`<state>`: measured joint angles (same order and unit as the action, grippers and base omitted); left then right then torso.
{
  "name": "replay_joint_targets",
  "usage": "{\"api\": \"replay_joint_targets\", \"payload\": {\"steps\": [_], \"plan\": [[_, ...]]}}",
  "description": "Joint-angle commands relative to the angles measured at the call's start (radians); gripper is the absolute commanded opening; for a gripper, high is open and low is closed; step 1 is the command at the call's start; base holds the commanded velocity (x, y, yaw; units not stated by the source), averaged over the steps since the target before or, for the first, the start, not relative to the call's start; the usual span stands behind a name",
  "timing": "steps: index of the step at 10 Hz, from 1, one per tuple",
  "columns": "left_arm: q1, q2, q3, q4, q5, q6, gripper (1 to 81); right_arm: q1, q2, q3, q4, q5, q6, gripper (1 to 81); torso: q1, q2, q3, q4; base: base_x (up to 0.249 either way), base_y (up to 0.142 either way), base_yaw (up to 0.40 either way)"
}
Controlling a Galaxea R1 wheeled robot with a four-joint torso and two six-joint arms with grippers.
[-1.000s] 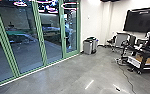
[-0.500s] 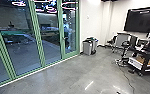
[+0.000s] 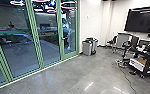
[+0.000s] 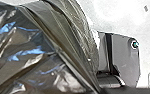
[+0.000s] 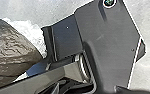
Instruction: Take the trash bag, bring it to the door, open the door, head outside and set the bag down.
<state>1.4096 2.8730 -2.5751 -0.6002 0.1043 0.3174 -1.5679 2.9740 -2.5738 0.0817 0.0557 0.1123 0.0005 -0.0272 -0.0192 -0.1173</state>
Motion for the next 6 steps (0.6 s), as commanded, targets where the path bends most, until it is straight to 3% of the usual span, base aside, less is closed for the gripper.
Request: {"api": "replay_joint_targets", "payload": {"steps": [1,6], "plan": [[-0.067,-0.015,0.001,0.005,0.068,0.009,1.0,0.047,-0.001,0.006,-0.01,-0.056,-0.003,81.1,0.0,0.0,0.0,0.0,0.168,-0.061,0.0],[-0.067,-0.015,0.001,0.005,0.068,0.009,1.0,0.045,-0.001,0.006,-0.011,-0.056,-0.003,81.1,0.0,0.0,0.0,0.0,0.16,0.0,0.0]]}}
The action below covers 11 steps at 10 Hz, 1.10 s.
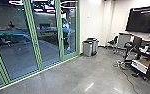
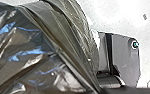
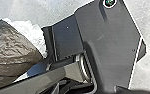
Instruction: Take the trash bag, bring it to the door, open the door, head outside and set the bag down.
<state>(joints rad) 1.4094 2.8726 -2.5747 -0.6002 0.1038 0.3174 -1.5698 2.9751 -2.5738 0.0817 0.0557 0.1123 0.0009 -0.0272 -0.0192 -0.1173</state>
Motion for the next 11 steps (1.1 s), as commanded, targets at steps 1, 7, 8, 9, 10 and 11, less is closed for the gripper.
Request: {"api": "replay_joint_targets", "payload": {"steps": [1,7,8,9,10,11], "plan": [[-0.066,-0.016,0.001,0.005,0.068,0.009,1.0,0.047,-0.002,0.006,-0.011,-0.056,-0.003,81.1,0.0,0.0,0.0,0.0,0.16,0.0,0.0],[-0.066,-0.015,0.001,0.005,0.068,0.009,1.0,0.049,-0.002,0.006,-0.013,-0.056,-0.003,81.1,0.0,0.0,0.0,0.0,0.16,0.0,0.0],[-0.066,-0.013,0.001,0.005,0.068,0.009,1.0,0.049,-0.002,0.006,-0.011,-0.056,-0.003,81.1,0.0,0.0,0.0,0.0,0.16,0.0,0.0],[-0.066,-0.015,0.001,0.005,0.068,0.009,1.0,0.049,-0.002,0.008,-0.013,-0.056,-0.003,81.1,0.0,0.0,0.0,0.0,0.16,0.0,0.0],[-0.066,-0.015,0.001,0.003,0.068,0.009,1.0,0.05,-0.002,0.008,-0.013,-0.056,-0.003,81.1,0.0,0.0,0.0,0.0,0.16,0.0,0.0],[-0.066,-0.015,0.001,0.005,0.068,0.009,1.0,0.049,-0.002,0.006,-0.013,-0.056,-0.003,81.1,0.0,0.0,0.0,0.0,0.16,0.0,0.0]]}}
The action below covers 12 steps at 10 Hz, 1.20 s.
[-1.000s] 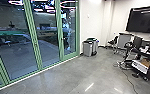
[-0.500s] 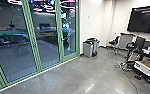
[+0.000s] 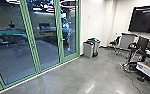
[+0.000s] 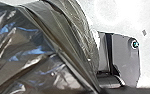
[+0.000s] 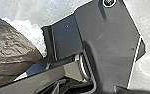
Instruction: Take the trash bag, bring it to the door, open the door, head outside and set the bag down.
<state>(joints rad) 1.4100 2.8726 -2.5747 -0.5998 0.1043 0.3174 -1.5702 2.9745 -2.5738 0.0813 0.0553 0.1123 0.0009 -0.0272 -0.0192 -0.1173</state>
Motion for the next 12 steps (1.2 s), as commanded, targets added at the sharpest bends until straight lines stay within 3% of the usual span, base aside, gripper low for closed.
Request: {"api": "replay_joint_targets", "payload": {"steps": [1,12], "plan": [[-0.068,-0.013,0.001,0.005,0.068,0.009,1.0,0.049,-0.001,0.005,-0.011,-0.055,-0.003,81.1,0.0,0.0,0.0,0.0,0.16,0.0,0.0],[-0.067,-0.013,0.001,0.005,0.068,0.009,1.0,0.048,0.002,0.003,-0.012,-0.055,-0.003,81.1,0.0,0.001,0.0,0.0,0.161,0.0,0.0]]}}
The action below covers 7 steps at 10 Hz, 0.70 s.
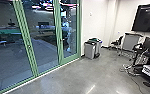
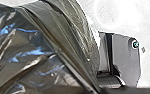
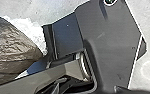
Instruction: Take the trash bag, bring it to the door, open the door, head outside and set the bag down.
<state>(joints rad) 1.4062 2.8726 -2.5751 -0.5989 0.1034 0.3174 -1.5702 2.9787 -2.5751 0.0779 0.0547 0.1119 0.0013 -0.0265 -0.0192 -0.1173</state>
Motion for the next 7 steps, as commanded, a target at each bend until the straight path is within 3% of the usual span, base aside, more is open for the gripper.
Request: {"api": "replay_joint_targets", "payload": {"steps": [1,4,7], "plan": [[-0.063,-0.014,0.001,0.002,0.068,0.009,1.0,0.049,-0.002,0.004,-0.009,-0.055,-0.003,81.1,0.0,0.0,0.0,0.0,0.162,0.0,0.0],[-0.063,-0.015,0.001,0.002,0.068,0.009,1.0,0.048,-0.002,0.004,-0.009,-0.055,-0.003,81.1,0.0,0.0,0.0,0.0,0.164,0.0,0.0],[-0.063,-0.013,0.001,0.002,0.068,0.009,1.0,0.048,-0.004,0.004,-0.009,-0.055,-0.003,81.1,-0.001,0.0,0.0,0.0,0.165,-0.064,0.0]]}}
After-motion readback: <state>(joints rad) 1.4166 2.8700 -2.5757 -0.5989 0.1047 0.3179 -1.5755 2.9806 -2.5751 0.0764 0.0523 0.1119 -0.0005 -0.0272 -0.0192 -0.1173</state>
